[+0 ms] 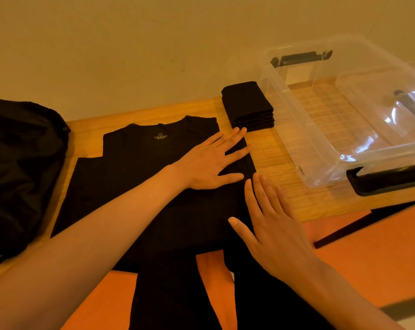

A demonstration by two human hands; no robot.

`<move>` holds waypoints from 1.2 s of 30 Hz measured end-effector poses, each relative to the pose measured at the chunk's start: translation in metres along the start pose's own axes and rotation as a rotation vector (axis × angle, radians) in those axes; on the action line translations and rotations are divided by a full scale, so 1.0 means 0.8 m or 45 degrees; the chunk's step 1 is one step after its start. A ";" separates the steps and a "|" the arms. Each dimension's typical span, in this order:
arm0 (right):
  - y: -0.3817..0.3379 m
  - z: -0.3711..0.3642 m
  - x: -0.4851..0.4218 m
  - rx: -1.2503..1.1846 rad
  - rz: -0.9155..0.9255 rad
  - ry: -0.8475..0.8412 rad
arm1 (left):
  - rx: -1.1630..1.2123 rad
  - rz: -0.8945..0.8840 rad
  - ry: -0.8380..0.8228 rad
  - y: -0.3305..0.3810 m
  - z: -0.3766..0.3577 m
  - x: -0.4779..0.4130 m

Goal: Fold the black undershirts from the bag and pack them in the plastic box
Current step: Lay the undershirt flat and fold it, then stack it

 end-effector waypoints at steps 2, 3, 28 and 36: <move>-0.003 0.005 -0.008 0.004 -0.003 0.044 | 0.061 0.098 0.102 -0.010 0.018 0.012; -0.004 0.006 -0.014 -0.002 -0.003 0.047 | 0.062 0.135 0.127 -0.014 0.023 0.023; -0.057 0.020 -0.260 -0.155 -0.032 0.194 | 0.133 1.524 0.395 -0.199 0.074 0.279; -0.040 -0.034 -0.407 -0.046 -0.155 -0.463 | 0.619 1.576 0.293 -0.335 0.030 0.231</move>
Point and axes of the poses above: each hand's wrist, its own x-axis away from the middle knuckle, its own z-axis out of the back of the hand, y = z × x, the point moved 8 cm from there along -x, towards the middle knuckle, and after that the axes turned 11 degrees about y, right-handed, at the moved point
